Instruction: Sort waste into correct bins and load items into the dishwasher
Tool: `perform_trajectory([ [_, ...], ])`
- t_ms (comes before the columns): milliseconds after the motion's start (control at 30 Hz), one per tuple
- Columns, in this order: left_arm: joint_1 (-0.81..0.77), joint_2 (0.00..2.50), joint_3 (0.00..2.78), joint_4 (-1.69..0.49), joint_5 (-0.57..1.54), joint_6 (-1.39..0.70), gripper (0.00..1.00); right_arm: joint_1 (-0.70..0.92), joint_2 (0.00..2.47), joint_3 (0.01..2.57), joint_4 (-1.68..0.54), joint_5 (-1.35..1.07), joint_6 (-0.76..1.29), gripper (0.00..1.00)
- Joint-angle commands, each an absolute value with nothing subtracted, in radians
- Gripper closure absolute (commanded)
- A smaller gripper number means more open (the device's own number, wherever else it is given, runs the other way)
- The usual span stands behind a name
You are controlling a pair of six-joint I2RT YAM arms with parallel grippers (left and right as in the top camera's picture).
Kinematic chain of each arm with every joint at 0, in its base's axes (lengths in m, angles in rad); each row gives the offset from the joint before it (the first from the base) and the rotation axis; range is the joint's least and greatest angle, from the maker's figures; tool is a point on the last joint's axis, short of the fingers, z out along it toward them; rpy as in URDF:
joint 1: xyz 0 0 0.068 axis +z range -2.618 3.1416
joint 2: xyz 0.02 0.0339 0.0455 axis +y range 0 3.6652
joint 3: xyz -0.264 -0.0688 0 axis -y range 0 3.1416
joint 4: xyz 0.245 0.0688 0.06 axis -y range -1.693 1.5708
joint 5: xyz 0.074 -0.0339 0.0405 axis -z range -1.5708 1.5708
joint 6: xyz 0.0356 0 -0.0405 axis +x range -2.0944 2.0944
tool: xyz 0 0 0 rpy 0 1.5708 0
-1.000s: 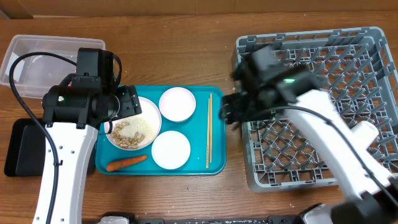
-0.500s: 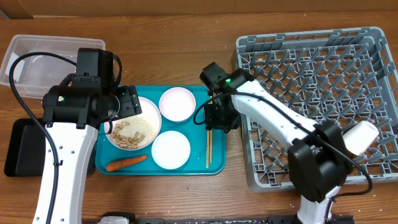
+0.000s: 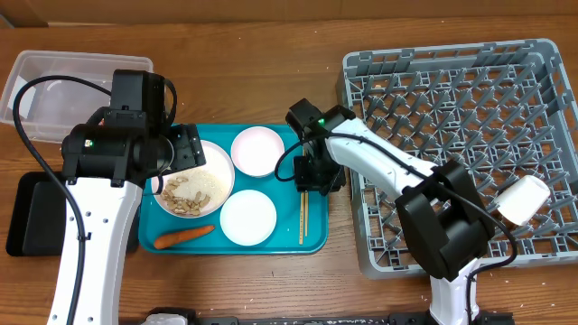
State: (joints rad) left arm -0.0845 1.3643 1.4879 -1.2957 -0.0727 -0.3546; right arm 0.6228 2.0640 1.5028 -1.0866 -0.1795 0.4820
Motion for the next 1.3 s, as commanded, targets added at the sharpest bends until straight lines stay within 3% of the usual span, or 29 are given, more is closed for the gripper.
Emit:
perform_trajectory([
  [0,-0.081,1.361,1.492,-1.298,-0.089,-0.336,0.21,0.628,2.076,1.472,-1.068,-0.172,0.503,0.57],
  [167,-0.081,1.361,1.492,-1.298,-0.089,-0.336,0.21,0.628,2.076,1.441,-1.034,-0.167,0.505,0.64],
  [567,-0.081,1.361,1.492,-1.298,-0.089,-0.336,0.21,0.628,2.077,1.38,-0.993,-0.101,0.554,0.65],
  [1000,-0.081,1.361,1.492,-1.298,-0.089,-0.336,0.21,0.629,2.077,1.375,-1.013,-0.102,0.554,0.89],
  [1267,-0.081,1.361,1.492,-1.298,-0.089,-0.336,0.21,0.629,2.077,1.374,-1.011,-0.107,0.55,0.96],
])
